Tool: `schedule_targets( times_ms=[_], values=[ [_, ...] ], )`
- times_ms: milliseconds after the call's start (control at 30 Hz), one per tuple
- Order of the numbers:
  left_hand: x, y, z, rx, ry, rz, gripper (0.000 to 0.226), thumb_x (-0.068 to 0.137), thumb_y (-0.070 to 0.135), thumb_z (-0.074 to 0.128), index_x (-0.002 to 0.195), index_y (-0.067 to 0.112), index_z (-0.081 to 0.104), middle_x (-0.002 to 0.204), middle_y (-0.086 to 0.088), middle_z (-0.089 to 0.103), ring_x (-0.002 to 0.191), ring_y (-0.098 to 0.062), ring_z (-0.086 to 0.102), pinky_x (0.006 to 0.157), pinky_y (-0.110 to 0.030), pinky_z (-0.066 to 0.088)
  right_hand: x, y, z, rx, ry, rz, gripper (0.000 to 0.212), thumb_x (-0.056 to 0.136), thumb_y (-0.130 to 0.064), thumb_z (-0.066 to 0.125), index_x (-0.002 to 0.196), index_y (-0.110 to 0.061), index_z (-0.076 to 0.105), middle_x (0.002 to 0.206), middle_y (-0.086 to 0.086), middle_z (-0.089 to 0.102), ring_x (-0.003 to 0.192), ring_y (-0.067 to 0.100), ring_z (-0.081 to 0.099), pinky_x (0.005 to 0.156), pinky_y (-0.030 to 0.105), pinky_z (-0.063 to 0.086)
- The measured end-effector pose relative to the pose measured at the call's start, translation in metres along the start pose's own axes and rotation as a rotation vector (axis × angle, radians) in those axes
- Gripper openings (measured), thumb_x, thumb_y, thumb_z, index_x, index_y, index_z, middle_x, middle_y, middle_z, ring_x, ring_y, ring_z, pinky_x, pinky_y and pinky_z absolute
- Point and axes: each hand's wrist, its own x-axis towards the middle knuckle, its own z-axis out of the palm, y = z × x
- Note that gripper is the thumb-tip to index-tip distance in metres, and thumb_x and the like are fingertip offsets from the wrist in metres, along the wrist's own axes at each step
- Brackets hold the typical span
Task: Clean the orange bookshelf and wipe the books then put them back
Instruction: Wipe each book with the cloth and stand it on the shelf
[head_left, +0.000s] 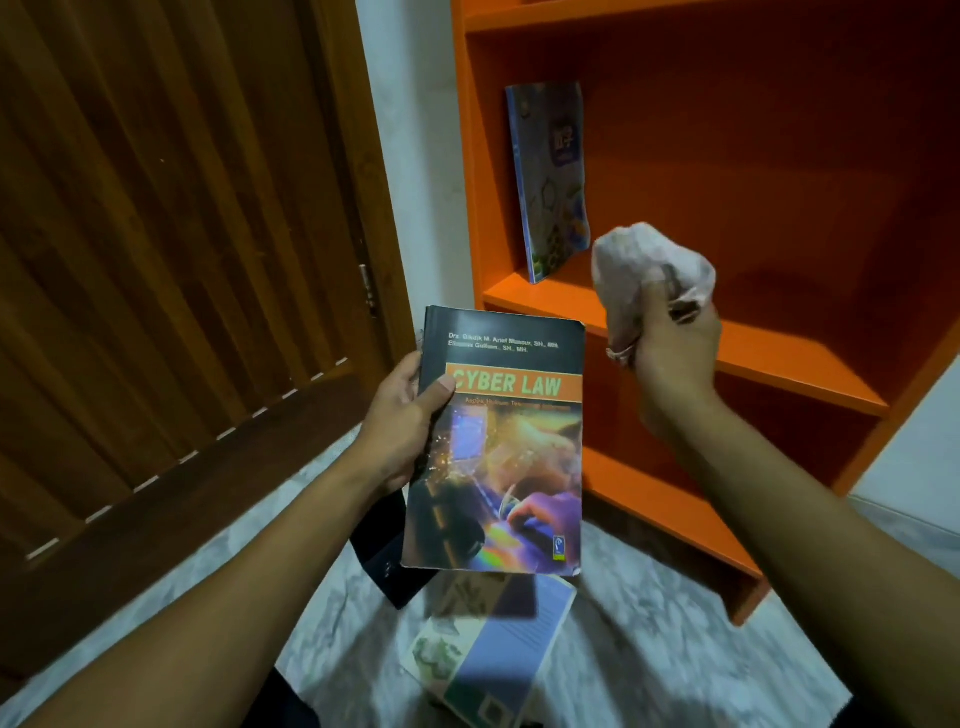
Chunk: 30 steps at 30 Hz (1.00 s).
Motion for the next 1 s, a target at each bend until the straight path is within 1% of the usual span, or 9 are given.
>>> schedule_targets(
  times_ms=[67, 200, 400, 467, 533, 633, 800, 933, 1000],
  values=[
    [-0.001, -0.001, 0.008, -0.033, -0.057, 0.023, 0.026, 0.101, 0.008, 0.049, 0.123, 0.02, 0.055, 0.107, -0.003, 0.074, 0.094, -0.018, 0.073, 0.073, -0.03, 0.061, -0.007, 0.019, -0.003, -0.294, -0.172, -0.246, 0.022, 0.101, -0.026, 0.052, 0.12, -0.019, 0.06, 0.118, 0.002, 0.067, 0.11, 0.008, 0.063, 0.098, 0.035, 0.049],
    [0.002, -0.002, 0.015, -0.132, -0.068, 0.051, 0.028, 0.1, 0.008, 0.05, 0.127, 0.017, 0.054, 0.112, -0.011, 0.071, 0.094, -0.022, 0.071, 0.076, -0.034, 0.06, -0.023, 0.062, -0.009, -0.554, -0.492, -0.328, 0.049, 0.092, -0.023, 0.051, 0.14, -0.016, 0.05, 0.148, 0.01, 0.049, 0.141, 0.026, 0.041, 0.115, 0.051, 0.033],
    [0.011, 0.004, 0.003, -0.311, 0.067, 0.034, 0.033, 0.102, 0.006, 0.045, 0.134, 0.012, 0.05, 0.116, -0.014, 0.068, 0.1, -0.027, 0.069, 0.085, -0.043, 0.06, -0.048, 0.084, -0.02, -0.477, -0.724, -0.113, 0.05, 0.1, -0.016, 0.056, 0.147, -0.028, 0.042, 0.123, 0.003, 0.069, 0.096, 0.019, 0.072, 0.078, 0.037, 0.057],
    [0.014, 0.003, -0.003, -0.357, 0.144, 0.016, 0.033, 0.103, 0.007, 0.043, 0.135, 0.01, 0.05, 0.109, -0.012, 0.069, 0.092, -0.024, 0.07, 0.082, -0.043, 0.06, -0.055, 0.09, -0.024, -0.551, -0.802, -0.149, 0.052, 0.1, -0.015, 0.057, 0.149, -0.024, 0.041, 0.134, 0.0, 0.063, 0.106, 0.01, 0.065, 0.082, 0.029, 0.052],
    [0.016, 0.004, -0.011, -0.419, 0.204, -0.013, 0.032, 0.104, 0.009, 0.042, 0.135, 0.009, 0.051, 0.105, -0.01, 0.069, 0.084, -0.022, 0.072, 0.077, -0.042, 0.062, -0.063, 0.092, -0.028, -0.543, -0.891, -0.152, 0.044, 0.1, -0.015, 0.056, 0.143, -0.025, 0.048, 0.132, -0.003, 0.063, 0.114, 0.012, 0.063, 0.085, 0.029, 0.053],
    [0.02, 0.005, -0.023, -0.437, 0.258, -0.036, 0.03, 0.104, 0.012, 0.043, 0.132, 0.011, 0.053, 0.106, -0.01, 0.07, 0.085, -0.022, 0.073, 0.076, -0.044, 0.061, -0.076, 0.088, -0.032, -0.551, -0.996, -0.107, 0.029, 0.1, -0.04, 0.051, 0.127, -0.031, 0.056, 0.101, 0.003, 0.071, 0.084, 0.026, 0.069, 0.066, 0.041, 0.056],
    [0.023, -0.001, -0.033, -0.2, 0.329, -0.051, 0.029, 0.105, 0.024, 0.043, 0.13, 0.015, 0.056, 0.112, -0.008, 0.072, 0.092, -0.022, 0.073, 0.079, -0.044, 0.06, -0.063, 0.079, -0.032, -0.38, -0.866, 0.312, 0.025, 0.102, -0.024, 0.05, 0.115, -0.013, 0.068, 0.113, 0.011, 0.073, 0.108, 0.027, 0.068, 0.096, 0.047, 0.053],
    [0.022, -0.006, -0.032, -0.074, 0.335, -0.072, 0.027, 0.107, 0.03, 0.039, 0.122, 0.016, 0.058, 0.109, -0.006, 0.072, 0.096, -0.023, 0.072, 0.09, -0.048, 0.057, -0.042, 0.056, -0.026, -0.104, -0.556, 0.769, 0.029, 0.103, -0.017, 0.048, 0.121, 0.001, 0.062, 0.104, 0.02, 0.074, 0.084, 0.026, 0.075, 0.068, 0.038, 0.062],
    [0.02, -0.008, -0.029, -0.013, 0.299, -0.064, 0.026, 0.107, 0.031, 0.038, 0.118, 0.02, 0.058, 0.111, -0.007, 0.072, 0.099, -0.023, 0.071, 0.089, -0.045, 0.058, -0.03, 0.041, -0.022, 0.02, -0.434, 0.858, 0.031, 0.103, -0.024, 0.048, 0.113, -0.001, 0.067, 0.095, 0.017, 0.075, 0.077, 0.025, 0.075, 0.071, 0.039, 0.061]
  ],
)
